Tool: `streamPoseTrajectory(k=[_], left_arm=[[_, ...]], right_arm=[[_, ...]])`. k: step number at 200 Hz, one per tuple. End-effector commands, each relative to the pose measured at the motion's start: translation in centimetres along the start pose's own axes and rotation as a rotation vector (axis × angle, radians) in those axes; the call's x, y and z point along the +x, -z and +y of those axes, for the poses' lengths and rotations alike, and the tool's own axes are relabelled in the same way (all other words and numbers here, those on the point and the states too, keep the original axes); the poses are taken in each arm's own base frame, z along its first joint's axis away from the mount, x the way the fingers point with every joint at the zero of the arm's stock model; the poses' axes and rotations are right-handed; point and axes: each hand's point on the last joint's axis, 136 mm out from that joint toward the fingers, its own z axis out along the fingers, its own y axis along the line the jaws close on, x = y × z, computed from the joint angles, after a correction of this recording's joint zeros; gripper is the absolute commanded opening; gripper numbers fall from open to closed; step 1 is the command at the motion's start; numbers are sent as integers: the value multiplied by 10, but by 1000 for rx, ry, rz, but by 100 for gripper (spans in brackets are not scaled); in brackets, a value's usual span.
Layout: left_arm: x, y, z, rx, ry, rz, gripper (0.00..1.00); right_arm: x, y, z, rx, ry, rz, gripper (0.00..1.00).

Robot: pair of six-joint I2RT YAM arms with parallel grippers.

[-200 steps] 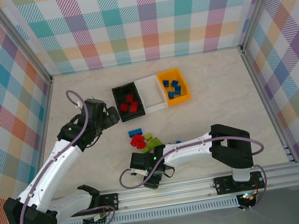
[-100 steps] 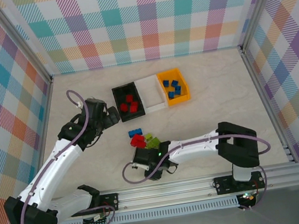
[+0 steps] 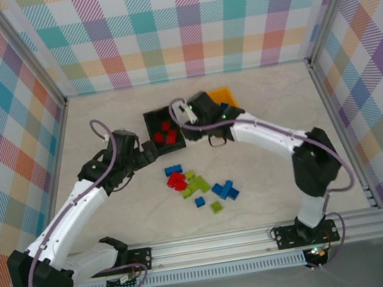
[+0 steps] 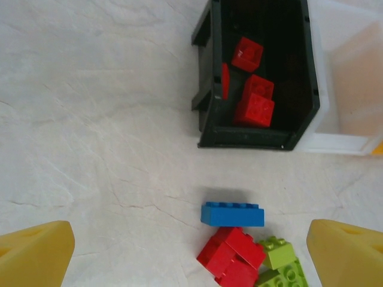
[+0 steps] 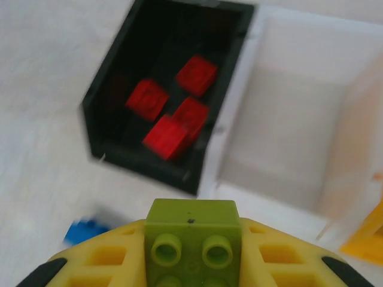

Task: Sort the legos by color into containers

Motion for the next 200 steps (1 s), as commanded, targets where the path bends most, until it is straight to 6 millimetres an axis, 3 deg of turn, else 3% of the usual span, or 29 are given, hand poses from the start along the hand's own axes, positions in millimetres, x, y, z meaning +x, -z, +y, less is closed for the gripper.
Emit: streamPoseTrajectory(k=[1, 23, 58, 63, 74, 96, 120, 151, 200], left_arm=[[20, -16, -15, 74, -14, 83, 100], [44, -30, -27, 80, -75, 153, 99], [79, -48, -45, 102, -165, 267, 96], [84, -50, -47, 108, -173, 285, 94], [94, -54, -50, 107, -199, 317, 93], [108, -59, -53, 105, -226, 364, 88], [120, -57, -58, 97, -292, 388, 82], [147, -55, -64, 80, -430, 432, 77], [174, -66, -70, 0, -591, 469, 72]], right_arm=[[7, -41, -31, 63, -122, 97, 22], [0, -70, -51, 95, -180, 134, 25], [-6, -91, -67, 114, -248, 158, 30], [-6, -92, -69, 112, -260, 163, 32], [-9, -91, -68, 100, -272, 158, 47], [-24, -76, -63, 71, -273, 106, 60], [-37, -46, -57, 44, -277, 41, 64], [-24, -17, -54, 26, -294, 5, 64], [16, 4, -63, 60, -306, 19, 65]])
